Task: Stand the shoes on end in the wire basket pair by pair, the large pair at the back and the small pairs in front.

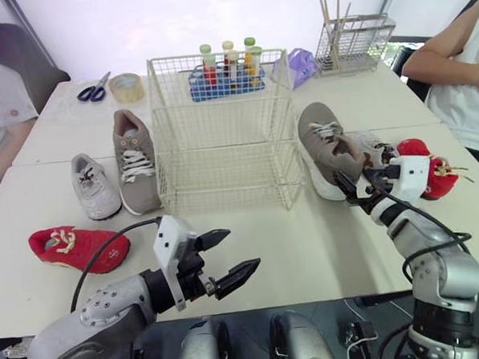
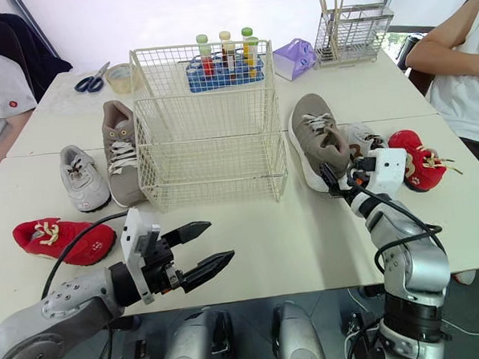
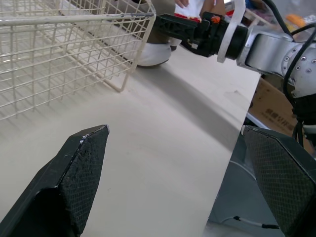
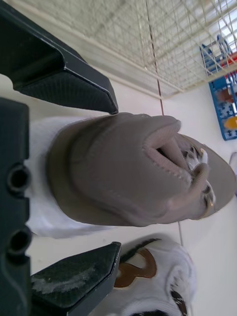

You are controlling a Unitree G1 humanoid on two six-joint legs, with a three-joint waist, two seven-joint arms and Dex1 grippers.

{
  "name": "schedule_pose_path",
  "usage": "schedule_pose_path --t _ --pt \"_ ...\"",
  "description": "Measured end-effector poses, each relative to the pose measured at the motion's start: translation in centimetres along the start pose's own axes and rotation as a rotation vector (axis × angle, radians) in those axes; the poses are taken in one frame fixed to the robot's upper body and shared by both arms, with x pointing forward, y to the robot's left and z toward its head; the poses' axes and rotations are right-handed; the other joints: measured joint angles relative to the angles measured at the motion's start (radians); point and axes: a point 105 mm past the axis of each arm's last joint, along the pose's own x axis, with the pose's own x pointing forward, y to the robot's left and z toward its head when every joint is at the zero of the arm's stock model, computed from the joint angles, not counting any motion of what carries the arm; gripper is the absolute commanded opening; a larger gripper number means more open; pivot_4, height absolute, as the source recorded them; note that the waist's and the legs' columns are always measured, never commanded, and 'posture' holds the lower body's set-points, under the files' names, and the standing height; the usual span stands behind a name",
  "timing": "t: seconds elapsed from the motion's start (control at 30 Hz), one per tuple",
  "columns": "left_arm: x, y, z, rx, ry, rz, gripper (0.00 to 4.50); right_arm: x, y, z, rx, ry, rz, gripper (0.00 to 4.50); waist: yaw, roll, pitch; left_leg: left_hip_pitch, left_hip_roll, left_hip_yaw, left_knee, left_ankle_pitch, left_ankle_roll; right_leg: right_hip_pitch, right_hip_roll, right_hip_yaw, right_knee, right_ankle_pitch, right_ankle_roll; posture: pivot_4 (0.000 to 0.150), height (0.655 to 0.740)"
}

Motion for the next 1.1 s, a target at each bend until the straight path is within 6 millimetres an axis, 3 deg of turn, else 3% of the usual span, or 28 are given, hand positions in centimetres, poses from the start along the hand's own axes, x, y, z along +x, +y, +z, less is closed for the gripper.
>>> schedule_pose_path --t 0.33,0.43,0.53,0.7,0.83,0.93,1.1 --pt "-0.1 0.2 -0.3 0.004 0.006 0.014 4.50 3.1 0.5 -0.8 0.030 0.004 0.044 4.48 -0.003 0.000 0.000 0.001 0.001 0.000 0.000 0.000 0.000 0.000 0.000 0.000 0.000 0.000 0.000 0.150 0.7400" --pt "0.0 0.3 -0.2 0.011 0.005 0.018 4.50 3.4 0.5 -1.0 -0.011 0.010 0.034 3.73 -0.003 0.000 -0.001 0.001 0.000 0.000 0.000 0.000 0.000 0.001 0.000 0.000 0.000 0.000 0.000 0.150 0.7400" --pt "-0.2 0.5 -0.2 0.016 0.008 0.026 4.50 3.6 0.3 -1.2 -0.064 0.014 0.031 2.59 -0.002 -0.002 -0.002 0.002 0.001 0.000 0.000 0.000 0.000 0.002 0.000 0.000 0.000 0.000 0.000 0.150 0.7400" --pt "-0.6 0.9 0.3 0.027 0.006 0.041 4.50 3.4 0.6 -0.3 -0.113 -0.016 0.033 1.15 -0.002 -0.004 -0.004 0.003 0.001 0.000 0.000 0.000 0.000 0.002 0.000 0.000 0.000 0.000 0.000 0.150 0.7400" --pt "-1.8 1.3 1.6 0.032 0.003 0.025 4.50 3.3 0.5 0.6 -0.135 -0.084 -0.006 1.15 -0.002 -0.004 -0.004 0.002 0.002 -0.001 -0.001 0.000 0.000 0.001 -0.001 0.000 0.000 -0.002 -0.003 0.150 0.7400" --pt "-2.7 1.5 3.1 0.024 -0.005 0.001 4.50 4.1 0.9 4.2 -0.149 -0.202 -0.033 1.15 -0.004 0.003 0.001 -0.005 0.001 0.000 0.000 0.003 -0.005 -0.005 -0.001 0.000 0.001 0.000 0.000 0.150 0.7400" --pt "-3.9 1.6 5.1 -0.004 -0.026 -0.047 4.50 4.0 1.7 14.6 -0.205 -0.521 -0.085 1.15 0.000 0.007 0.005 -0.007 0.000 0.000 -0.002 0.005 -0.007 -0.008 0.000 0.000 0.002 0.000 0.001 0.150 0.7400"
